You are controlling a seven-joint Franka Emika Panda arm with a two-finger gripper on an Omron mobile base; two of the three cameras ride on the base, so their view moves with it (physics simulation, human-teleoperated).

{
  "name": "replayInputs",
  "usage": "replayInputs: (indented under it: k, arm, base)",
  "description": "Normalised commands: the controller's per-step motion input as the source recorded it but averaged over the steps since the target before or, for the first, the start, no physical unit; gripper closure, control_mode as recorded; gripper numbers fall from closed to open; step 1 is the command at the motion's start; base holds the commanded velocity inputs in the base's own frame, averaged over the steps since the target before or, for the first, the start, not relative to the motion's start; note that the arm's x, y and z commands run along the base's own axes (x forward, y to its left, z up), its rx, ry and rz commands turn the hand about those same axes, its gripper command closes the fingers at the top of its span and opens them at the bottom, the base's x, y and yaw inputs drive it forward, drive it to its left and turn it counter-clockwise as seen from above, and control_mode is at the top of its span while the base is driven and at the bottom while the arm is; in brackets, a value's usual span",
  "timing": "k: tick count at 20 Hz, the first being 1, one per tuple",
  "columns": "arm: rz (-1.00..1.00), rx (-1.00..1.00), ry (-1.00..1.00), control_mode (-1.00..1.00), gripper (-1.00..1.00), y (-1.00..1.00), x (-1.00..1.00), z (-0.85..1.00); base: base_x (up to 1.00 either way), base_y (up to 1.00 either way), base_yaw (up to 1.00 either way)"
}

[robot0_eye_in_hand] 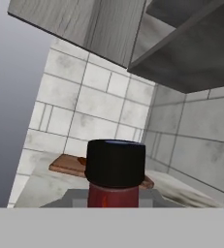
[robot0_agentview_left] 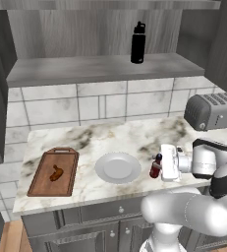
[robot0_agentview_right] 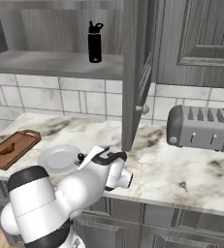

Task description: Pick the chicken drumstick from the plate and place it on the cutting board. Then pick the condiment bottle from the cabinet and place it next to the cutting board.

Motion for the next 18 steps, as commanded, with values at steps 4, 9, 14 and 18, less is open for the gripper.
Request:
replayInputs:
  k: [4, 9, 14, 18]
  arm:
    - [0.00, 0.00, 0.00, -1.00, 1.00, -0.12, 0.00, -0.03]
    - [0.00, 0.00, 0.00, -1.00, 1.00, -0.06, 0.00, -0.12]
    - [0.00, 0.00, 0.00, -1.00, 1.00, 0.00, 0.00, -0.11]
    - [0.00, 0.00, 0.00, -1.00, 1.00, 0.00, 0.00, -0.13]
  base:
    - [0.00, 0.00, 0.00]
    - [0.00, 0.00, 0.00]
    - [0.00, 0.00, 0.00]
    - [0.00, 0.00, 0.00]
